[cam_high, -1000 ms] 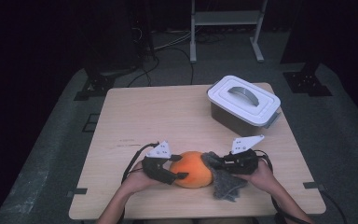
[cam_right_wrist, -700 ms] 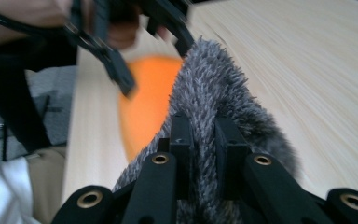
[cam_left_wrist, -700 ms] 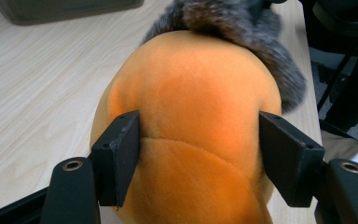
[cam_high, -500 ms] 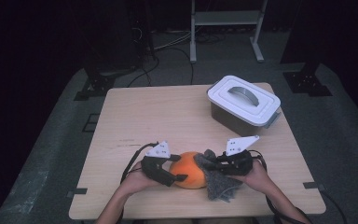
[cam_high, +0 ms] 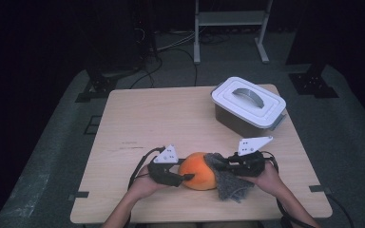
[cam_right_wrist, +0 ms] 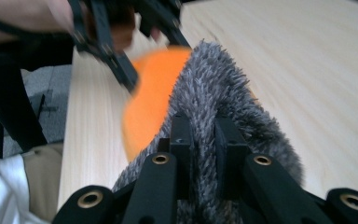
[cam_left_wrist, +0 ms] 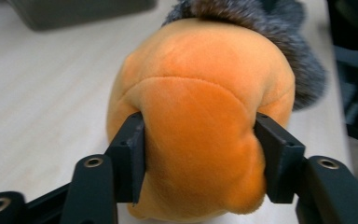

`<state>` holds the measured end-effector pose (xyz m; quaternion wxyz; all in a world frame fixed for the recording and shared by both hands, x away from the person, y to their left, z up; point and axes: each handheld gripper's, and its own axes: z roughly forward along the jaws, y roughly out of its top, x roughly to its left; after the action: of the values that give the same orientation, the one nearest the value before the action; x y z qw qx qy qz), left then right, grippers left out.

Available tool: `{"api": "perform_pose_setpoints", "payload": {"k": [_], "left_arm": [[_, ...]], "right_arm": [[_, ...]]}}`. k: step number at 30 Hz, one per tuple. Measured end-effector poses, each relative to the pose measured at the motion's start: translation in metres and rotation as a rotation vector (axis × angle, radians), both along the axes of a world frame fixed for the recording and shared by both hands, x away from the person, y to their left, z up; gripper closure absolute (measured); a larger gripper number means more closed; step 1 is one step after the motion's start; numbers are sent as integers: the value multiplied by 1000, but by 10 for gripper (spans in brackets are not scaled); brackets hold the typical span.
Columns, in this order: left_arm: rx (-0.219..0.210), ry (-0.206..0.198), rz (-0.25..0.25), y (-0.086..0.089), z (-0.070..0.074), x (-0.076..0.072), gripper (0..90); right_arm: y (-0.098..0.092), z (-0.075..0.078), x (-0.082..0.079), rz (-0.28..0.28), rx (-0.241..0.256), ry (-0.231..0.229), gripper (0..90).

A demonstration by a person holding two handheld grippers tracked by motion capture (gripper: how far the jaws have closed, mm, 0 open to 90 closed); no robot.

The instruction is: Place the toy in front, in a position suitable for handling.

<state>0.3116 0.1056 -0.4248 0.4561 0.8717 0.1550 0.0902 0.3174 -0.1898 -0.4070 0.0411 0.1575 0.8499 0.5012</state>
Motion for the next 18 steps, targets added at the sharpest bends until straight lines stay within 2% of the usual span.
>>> {"api": "perform_pose_setpoints", "payload": {"k": [3, 5, 7, 10, 11, 13, 16, 18], "left_arm": [[12, -54, 38, -7, -1, -2, 435], [3, -55, 52, -6, -3, -2, 436], [-1, -54, 57, -5, -4, -1, 436], [-1, -51, 48, -4, -4, -2, 437], [0, -42, 41, -5, -4, -2, 433], [4, -49, 27, -5, -4, -2, 426], [18, -64, 9, -7, -3, -4, 414], [25, -67, -5, -8, -3, -5, 404]], "right_arm": [[9, 9, 0, 7, -6, -37, 790], [11, 8, 2, 3, -10, -38, 790], [6, 2, 5, -2, 7, -18, 791], [-4, -9, 6, -20, 2, 7, 792], [-9, -11, 6, -26, -6, 16, 792], [-16, -14, 4, -45, -37, 19, 791], [-18, -7, 1, -44, -50, 3, 792], [-13, 3, -1, -27, -24, -18, 792]]}}
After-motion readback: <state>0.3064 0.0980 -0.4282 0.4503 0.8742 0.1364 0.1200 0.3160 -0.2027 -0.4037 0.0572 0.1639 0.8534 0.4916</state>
